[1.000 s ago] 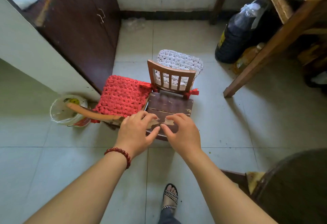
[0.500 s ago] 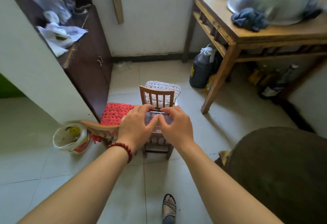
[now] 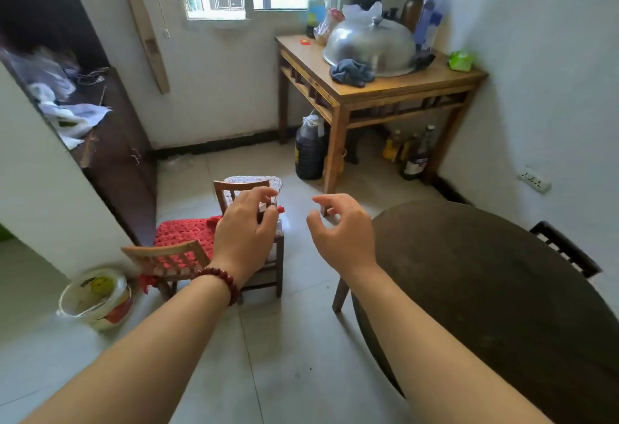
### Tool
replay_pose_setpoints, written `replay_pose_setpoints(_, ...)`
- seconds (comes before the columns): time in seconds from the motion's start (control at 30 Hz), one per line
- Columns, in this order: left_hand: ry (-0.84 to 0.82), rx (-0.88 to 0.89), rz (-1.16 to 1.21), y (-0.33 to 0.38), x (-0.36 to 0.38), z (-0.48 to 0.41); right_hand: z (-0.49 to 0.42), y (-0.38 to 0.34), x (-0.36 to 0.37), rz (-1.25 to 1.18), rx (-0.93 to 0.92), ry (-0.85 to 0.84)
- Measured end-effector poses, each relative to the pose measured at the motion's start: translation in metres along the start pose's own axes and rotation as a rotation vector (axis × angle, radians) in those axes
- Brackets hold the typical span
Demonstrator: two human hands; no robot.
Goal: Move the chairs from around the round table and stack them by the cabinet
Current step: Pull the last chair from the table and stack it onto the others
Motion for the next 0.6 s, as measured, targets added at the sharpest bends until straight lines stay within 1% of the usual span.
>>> replay_pose_setpoints(0.13,-0.014,0.018,0.042,0.028,0.015,0.012,0.014,0.014,-0.057,0.024,0.053,0.065)
replay_pose_setpoints(0.3,-0.032,0.040,0.103,0.081,0.064,0.026,0.030,0.047,-0.141,0.052,0.106,0.135)
replay_pose_setpoints(0.47,-0.114,0.108,0.134,0.154,0.143,0.049,0.059,0.104,-0.242,0.091,0.155,0.220)
replay_pose_setpoints(0.6,-0.168,0.155,0.188,0.227,0.223,0.084,0.089,0.161,-0.342,0.107,0.214,0.285)
Point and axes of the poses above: each hand's wrist, its own z-axis away from the middle knuckle, its own x-axis out of the palm, y = z × x, the point moved 5 cm from there along -z, towards the middle knuckle, and after that the axes turned 6 degrees about z, right-handed, at the moved point
